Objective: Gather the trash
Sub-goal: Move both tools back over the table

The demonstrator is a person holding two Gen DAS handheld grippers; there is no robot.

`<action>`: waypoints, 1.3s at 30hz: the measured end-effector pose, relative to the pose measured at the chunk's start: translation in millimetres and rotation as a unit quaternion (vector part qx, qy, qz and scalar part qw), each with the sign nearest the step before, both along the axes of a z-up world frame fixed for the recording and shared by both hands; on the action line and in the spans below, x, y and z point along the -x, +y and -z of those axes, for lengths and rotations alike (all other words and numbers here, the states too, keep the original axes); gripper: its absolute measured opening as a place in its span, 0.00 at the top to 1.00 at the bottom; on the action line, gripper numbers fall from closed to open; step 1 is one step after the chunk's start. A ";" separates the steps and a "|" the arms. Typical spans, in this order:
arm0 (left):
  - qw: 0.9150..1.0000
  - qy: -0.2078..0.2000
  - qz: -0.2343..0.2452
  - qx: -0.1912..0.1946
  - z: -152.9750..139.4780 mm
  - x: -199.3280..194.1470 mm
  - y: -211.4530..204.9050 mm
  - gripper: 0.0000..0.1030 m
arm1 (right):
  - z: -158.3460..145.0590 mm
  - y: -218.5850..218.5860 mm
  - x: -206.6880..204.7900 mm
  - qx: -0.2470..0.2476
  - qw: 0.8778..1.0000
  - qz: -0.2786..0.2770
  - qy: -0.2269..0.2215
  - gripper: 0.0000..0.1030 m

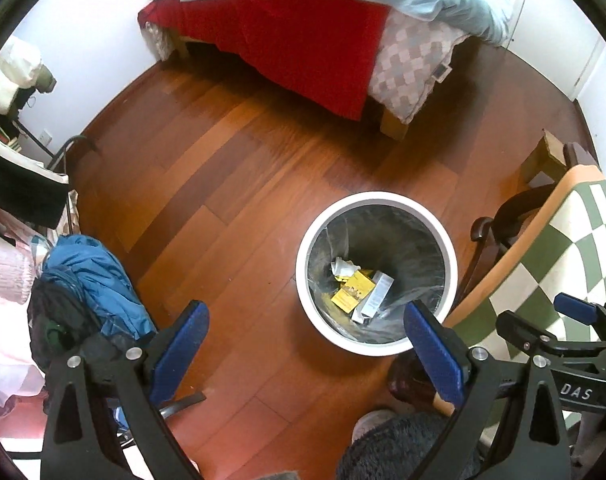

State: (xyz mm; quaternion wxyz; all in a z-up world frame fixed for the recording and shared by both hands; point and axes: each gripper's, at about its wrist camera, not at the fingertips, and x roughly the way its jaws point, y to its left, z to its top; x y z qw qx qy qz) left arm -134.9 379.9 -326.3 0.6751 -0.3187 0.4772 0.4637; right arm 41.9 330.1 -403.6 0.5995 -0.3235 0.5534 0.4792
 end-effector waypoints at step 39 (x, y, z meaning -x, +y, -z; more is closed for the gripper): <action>0.977 -0.053 0.197 -0.059 -75.1 -206.0 -198.2 0.03 | -192.0 -323.6 -136.5 -0.180 0.947 0.264 0.027 0.00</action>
